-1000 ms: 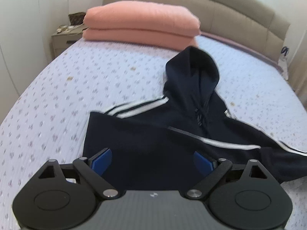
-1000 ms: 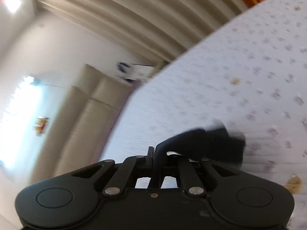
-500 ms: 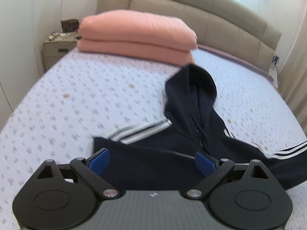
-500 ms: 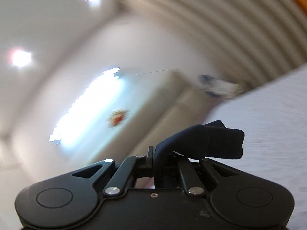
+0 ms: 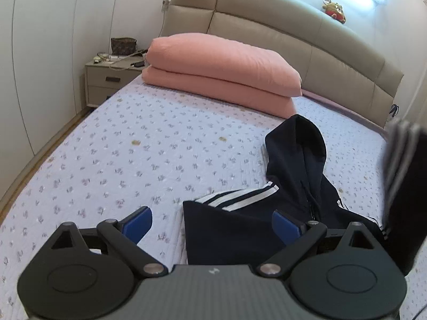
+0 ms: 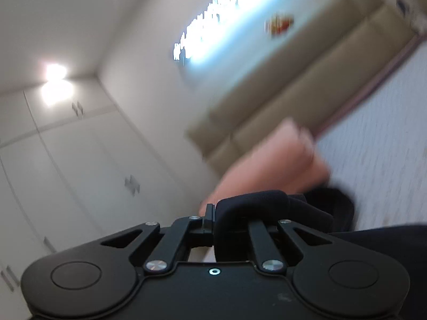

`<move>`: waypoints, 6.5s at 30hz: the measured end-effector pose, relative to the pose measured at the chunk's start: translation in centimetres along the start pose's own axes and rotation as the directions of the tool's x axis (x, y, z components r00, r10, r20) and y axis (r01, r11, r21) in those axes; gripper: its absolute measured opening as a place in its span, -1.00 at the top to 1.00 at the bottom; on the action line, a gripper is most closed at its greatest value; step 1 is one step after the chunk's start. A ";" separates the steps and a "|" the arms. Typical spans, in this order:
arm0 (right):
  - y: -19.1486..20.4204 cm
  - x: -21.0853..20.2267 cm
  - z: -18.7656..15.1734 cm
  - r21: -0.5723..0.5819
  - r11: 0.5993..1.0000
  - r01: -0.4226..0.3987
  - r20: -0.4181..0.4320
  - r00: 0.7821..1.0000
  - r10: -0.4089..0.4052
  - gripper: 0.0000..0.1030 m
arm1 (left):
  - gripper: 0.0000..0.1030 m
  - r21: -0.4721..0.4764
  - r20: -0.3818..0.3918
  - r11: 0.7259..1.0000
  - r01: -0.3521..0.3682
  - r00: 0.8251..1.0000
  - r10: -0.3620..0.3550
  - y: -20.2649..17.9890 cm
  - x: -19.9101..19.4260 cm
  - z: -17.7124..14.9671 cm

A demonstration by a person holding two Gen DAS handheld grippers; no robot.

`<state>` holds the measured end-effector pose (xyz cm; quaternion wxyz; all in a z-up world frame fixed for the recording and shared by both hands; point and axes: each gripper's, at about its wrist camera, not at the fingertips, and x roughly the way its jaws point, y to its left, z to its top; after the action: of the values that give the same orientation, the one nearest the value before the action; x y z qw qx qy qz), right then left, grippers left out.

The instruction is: Fold large clothes

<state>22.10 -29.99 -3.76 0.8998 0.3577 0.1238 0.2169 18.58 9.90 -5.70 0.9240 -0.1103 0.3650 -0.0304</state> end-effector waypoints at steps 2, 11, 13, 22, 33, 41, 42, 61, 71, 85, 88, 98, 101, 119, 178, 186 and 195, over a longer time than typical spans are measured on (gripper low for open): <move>0.3 1.6 -3.1 -0.028 1.000 -0.001 -0.087 0.996 -0.001 0.86 | -0.90 -0.023 -0.005 1.000 0.021 1.000 -0.021 0.4 0.2 -0.1; 0.7 4.9 -16.9 -0.271 0.962 -0.035 -0.406 0.910 -0.081 0.86 | -0.90 -0.114 -0.036 0.987 0.110 0.993 -0.115 0.8 2.7 -1.3; 1.3 5.2 -18.6 -0.344 0.937 -0.056 -0.433 0.895 -0.105 0.86 | -0.90 -0.130 -0.061 0.982 0.134 0.988 -0.143 0.6 3.8 -1.8; -1.3 5.5 -18.2 -0.133 0.990 0.038 -0.459 0.883 -0.095 -0.44 | -0.88 -0.071 -0.102 0.985 0.155 0.982 -0.162 -0.7 5.6 -3.3; 5.1 5.4 -16.4 -0.456 0.882 -0.114 -0.347 0.936 -0.059 0.67 | -0.89 0.000 0.012 0.997 0.078 0.997 -0.078 0.5 1.3 0.9; 2.7 1.7 -11.8 -0.467 0.882 -0.059 -0.390 0.909 -0.146 -0.54 | -0.89 0.054 -0.037 0.995 0.089 0.996 -0.087 -0.6 2.3 -0.4; 1.1 0.8 -9.6 -0.455 0.890 0.018 -0.353 0.914 -0.199 -0.55 | -0.89 0.066 -0.056 0.992 0.106 0.993 -0.102 -1.1 2.6 -0.8; -23.2 -4.8 3.0 -0.024 0.918 0.395 -0.592 0.735 -0.332 -0.59 | -0.89 0.214 -0.416 0.858 0.467 0.838 -0.352 -29.5 8.5 -11.8; -23.8 -4.4 3.2 -0.032 0.943 0.330 -0.579 0.763 -0.287 0.19 | -0.44 0.103 -0.403 0.934 0.343 0.873 -0.276 -35.5 14.3 -15.7; -25.2 -5.0 3.4 0.002 0.919 0.395 -0.540 0.774 -0.332 0.16 | -0.24 0.213 -0.483 0.906 0.365 0.846 -0.227 -34.9 10.8 -15.0; -23.7 -6.6 3.6 -0.045 0.934 0.354 -0.578 0.753 -0.313 -0.34 | -0.60 0.165 -0.499 0.902 0.400 0.823 -0.273 -31.9 8.7 -14.5; -18.5 -13.0 1.5 -0.167 0.946 0.276 -0.560 0.763 -0.322 0.91 | -0.60 0.173 -0.298 0.984 0.035 0.954 0.018 -13.7 4.2 -7.9; -19.2 -12.0 0.0 -0.180 0.908 0.379 -0.630 0.664 -0.403 0.85 | -0.54 0.188 -0.252 0.980 -0.058 0.962 0.105 -10.1 4.5 -6.3; -12.1 -5.4 -7.1 -0.666 0.710 0.229 -0.490 0.584 -0.648 -0.92 | -0.82 0.363 -0.232 0.930 0.063 0.972 0.025 -10.0 8.6 -1.3; -15.6 4.3 -4.4 -0.644 0.755 0.124 -0.678 0.365 -0.638 -1.00 | -0.72 0.364 -0.558 0.864 0.347 0.824 -0.096 -24.9 52.9 21.0; -15.4 4.0 -4.5 -0.649 0.751 0.126 -0.670 0.374 -0.642 -1.00 | 0.73 0.391 -0.392 0.851 0.350 0.900 -0.190 -26.7 47.2 22.0; -15.3 2.0 -4.7 -0.643 0.752 0.146 -0.626 0.465 -0.626 -1.00 | 0.75 0.562 -0.261 0.665 0.491 0.869 -0.421 -30.1 26.7 22.4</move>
<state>26.64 -36.22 -17.97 0.8212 -0.0719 0.5428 0.1606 54.08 -19.00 -0.80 0.8499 0.1086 0.3450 -0.3832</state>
